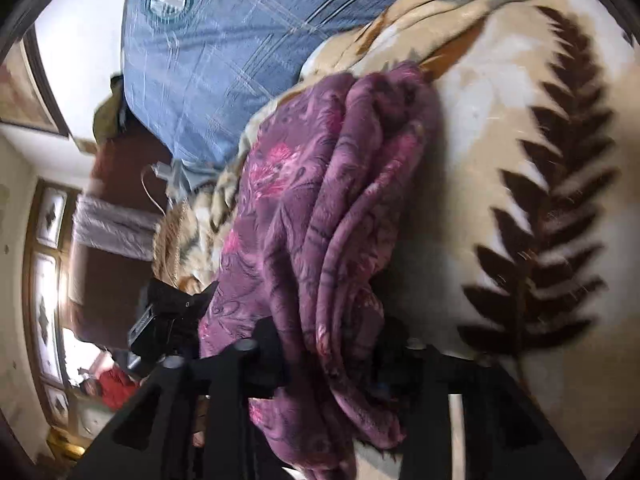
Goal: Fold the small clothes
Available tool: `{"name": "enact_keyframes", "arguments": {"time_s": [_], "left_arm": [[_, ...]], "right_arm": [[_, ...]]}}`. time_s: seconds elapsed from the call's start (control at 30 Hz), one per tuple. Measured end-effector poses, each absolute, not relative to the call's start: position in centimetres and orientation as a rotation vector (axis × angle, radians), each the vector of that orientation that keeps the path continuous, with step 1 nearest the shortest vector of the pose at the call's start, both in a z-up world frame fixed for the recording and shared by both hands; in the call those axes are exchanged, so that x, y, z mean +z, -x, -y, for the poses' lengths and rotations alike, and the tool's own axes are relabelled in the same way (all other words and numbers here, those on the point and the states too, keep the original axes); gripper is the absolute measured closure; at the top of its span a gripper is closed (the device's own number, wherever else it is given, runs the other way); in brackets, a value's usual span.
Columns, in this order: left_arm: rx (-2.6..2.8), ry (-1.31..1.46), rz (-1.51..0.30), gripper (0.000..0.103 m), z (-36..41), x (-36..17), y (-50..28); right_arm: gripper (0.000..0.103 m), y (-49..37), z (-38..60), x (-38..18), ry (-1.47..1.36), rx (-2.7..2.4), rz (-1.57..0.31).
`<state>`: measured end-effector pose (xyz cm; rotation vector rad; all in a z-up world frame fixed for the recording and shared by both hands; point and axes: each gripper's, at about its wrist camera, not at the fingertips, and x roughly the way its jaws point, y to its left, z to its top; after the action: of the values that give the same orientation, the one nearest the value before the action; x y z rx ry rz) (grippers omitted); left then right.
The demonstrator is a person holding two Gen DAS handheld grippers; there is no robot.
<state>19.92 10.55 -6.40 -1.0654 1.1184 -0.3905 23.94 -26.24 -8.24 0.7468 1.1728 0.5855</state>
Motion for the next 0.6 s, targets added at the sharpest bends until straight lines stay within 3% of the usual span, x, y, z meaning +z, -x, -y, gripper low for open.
{"name": "enact_keyframes", "arguments": {"time_s": [0.07,0.13,0.3,0.33,0.37,0.4,0.43,0.5,0.6], "left_arm": [[-0.389,1.019,-1.065,0.038,-10.8,-4.9,-18.5],[-0.396,0.948,-1.071,0.034,-10.3,-4.5,-16.2],[-0.351,0.875,-1.116,0.033,-8.9,-6.9,-14.4],[-0.343,0.866,-1.102,0.029,-8.8,-7.4,-14.6],[-0.347,0.869,-1.102,0.034,-8.7,-7.7,-14.7],[-0.372,0.896,-1.118,0.047,-8.6,-7.9,-14.9],[-0.399,0.916,-1.119,0.062,-8.6,-7.6,-14.7],[-0.414,0.89,-1.079,0.065,-8.9,-6.5,-13.8],[-0.384,0.923,-1.098,0.068,-8.6,-7.8,-13.1]], "right_arm": [[0.041,-22.4,27.1,-6.9,-0.743,0.554,-1.141],[0.028,-20.2,27.8,-5.6,-0.746,0.55,-1.101],[0.028,-16.3,26.6,-5.9,-0.693,0.529,-1.104],[0.033,-16.1,26.2,-6.6,-0.681,0.512,-1.118],[0.041,-16.2,25.5,-7.2,-0.668,0.496,-1.135],[0.066,-16.3,25.1,-7.5,-0.632,0.468,-1.137],[0.08,-16.3,24.8,-7.5,-0.582,0.428,-1.14],[0.087,-15.9,25.1,-6.7,-0.591,0.429,-1.137],[0.088,-14.7,25.7,-5.0,-0.617,0.451,-1.109]]}}
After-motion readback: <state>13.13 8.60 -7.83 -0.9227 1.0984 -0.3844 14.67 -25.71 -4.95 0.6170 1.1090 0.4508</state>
